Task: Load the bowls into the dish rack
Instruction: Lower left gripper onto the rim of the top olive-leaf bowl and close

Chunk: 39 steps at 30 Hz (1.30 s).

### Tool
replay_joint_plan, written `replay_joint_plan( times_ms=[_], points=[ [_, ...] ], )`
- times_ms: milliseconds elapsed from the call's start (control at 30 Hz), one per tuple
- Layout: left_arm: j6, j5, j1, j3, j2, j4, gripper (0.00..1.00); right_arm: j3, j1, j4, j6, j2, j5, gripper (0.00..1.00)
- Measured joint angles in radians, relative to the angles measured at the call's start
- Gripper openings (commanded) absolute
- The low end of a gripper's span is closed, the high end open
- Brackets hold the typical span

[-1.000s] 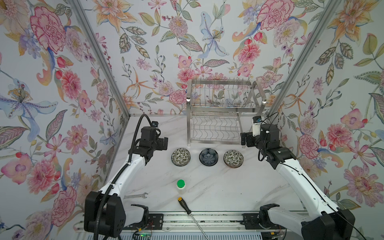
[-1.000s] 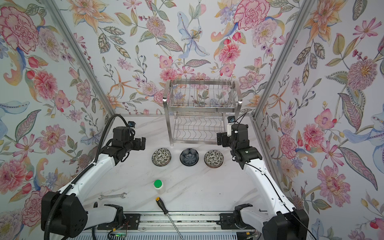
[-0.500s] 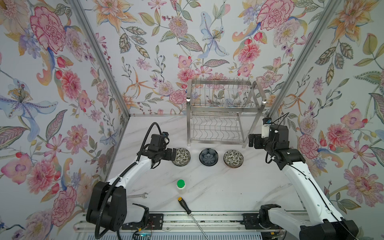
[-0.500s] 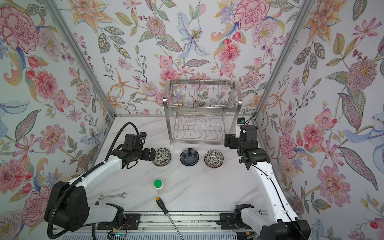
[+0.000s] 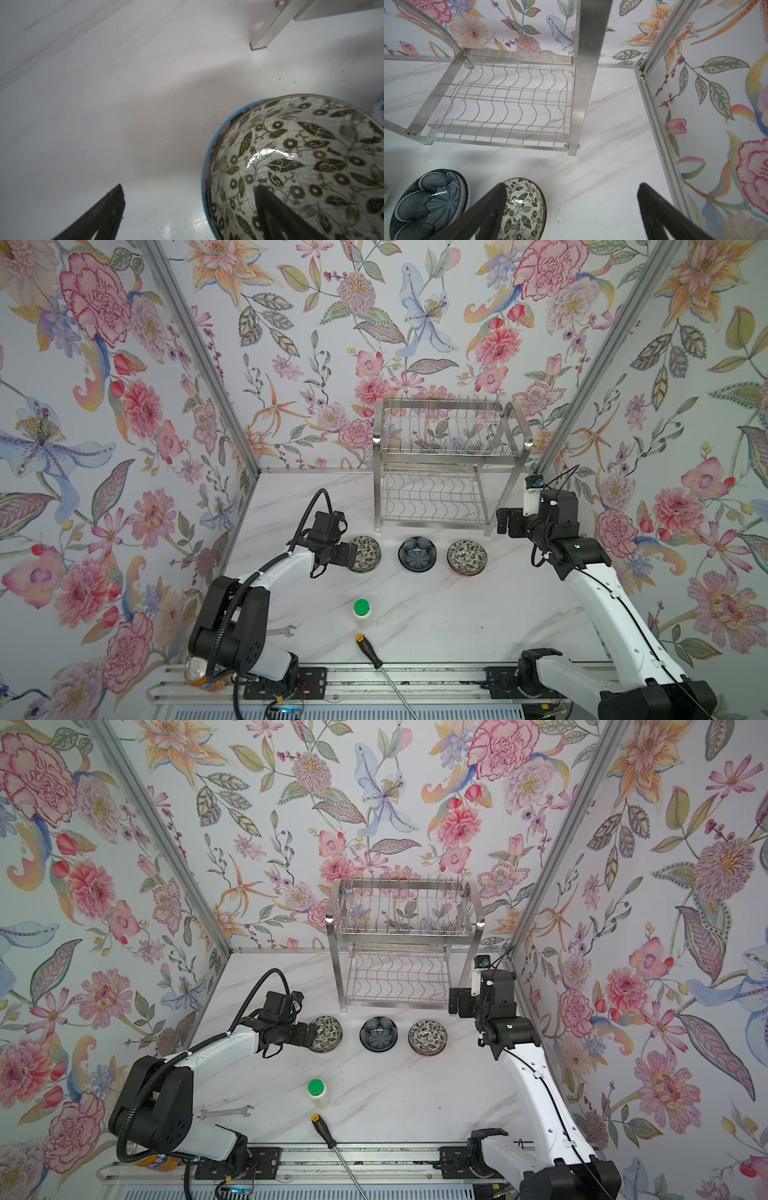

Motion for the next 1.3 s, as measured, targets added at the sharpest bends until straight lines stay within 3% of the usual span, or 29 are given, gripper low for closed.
replay_joint_plan(
  times_ms=[700, 1033, 1200, 1300],
  points=[
    [0.06, -0.21, -0.033, 0.102, 0.078, -0.103, 0.98, -0.005, -0.014, 0.001, 0.0, 0.0, -0.012, 1.0],
    [0.083, -0.224, -0.033, 0.141, 0.078, -0.145, 0.83, -0.006, -0.022, 0.001, 0.0, -0.013, -0.026, 1.0],
    [0.072, -0.154, -0.033, 0.142, 0.074, -0.147, 0.65, -0.008, -0.023, 0.002, 0.0, -0.013, -0.032, 0.99],
    [0.073, -0.117, -0.039, 0.143, 0.059, -0.146, 0.6, -0.013, -0.023, 0.005, 0.0, -0.015, -0.034, 0.99]
  ],
)
